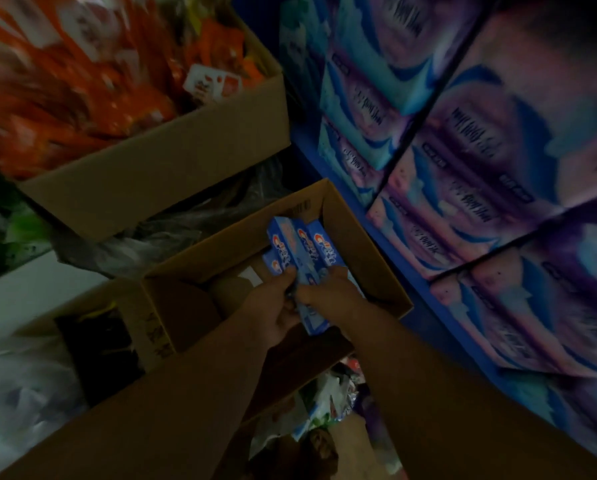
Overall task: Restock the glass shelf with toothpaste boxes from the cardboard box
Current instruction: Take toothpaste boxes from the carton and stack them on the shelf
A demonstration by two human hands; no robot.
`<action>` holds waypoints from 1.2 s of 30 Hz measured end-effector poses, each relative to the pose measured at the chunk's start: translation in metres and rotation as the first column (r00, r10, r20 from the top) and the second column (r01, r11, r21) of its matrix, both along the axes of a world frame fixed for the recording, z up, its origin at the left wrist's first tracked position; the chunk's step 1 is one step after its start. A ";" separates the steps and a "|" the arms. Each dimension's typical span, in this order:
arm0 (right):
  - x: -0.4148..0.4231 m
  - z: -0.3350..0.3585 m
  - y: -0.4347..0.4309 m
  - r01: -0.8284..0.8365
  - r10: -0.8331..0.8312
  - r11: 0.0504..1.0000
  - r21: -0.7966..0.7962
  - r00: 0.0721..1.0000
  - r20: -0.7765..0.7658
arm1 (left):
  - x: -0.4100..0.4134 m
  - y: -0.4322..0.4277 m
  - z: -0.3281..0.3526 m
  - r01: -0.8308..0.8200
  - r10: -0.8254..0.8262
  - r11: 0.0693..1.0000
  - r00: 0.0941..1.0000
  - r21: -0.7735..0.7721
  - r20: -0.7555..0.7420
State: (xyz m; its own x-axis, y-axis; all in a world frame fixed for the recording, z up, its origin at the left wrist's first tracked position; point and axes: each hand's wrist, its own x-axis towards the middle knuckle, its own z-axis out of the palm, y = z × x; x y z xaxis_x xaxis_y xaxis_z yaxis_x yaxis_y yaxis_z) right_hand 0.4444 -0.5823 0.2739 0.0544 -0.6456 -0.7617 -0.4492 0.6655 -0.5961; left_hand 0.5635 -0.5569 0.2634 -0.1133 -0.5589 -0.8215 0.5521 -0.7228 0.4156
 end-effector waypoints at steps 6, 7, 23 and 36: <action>-0.009 0.091 0.017 0.057 -0.032 0.968 -0.244 0.994 0.104 | 0.001 -0.019 0.094 0.089 -0.109 0.975 0.990 -0.205 -0.092; -0.010 0.109 0.020 0.090 -0.052 0.954 -0.287 0.989 0.138 | 0.002 -0.021 0.111 0.103 -0.125 0.969 0.988 -0.226 -0.086; -0.026 0.439 0.056 -0.168 -0.291 0.479 -0.862 0.896 -0.336 | -0.033 -0.014 0.431 0.052 -0.322 0.554 0.934 -0.831 -0.156; -0.159 0.675 0.228 -0.451 -0.733 0.295 -0.842 0.458 -0.502 | -0.160 0.105 0.648 -0.133 -0.623 0.163 0.754 -0.978 -0.206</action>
State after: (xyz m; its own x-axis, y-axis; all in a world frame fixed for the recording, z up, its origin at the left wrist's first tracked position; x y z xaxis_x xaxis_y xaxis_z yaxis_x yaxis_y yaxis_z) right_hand 0.2855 -0.3543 0.9484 -0.2675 -0.6970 0.6653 -0.9625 0.1610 -0.2183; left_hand 0.4037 -0.4523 0.9114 -0.5395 -0.6485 0.5369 0.7797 -0.1442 0.6093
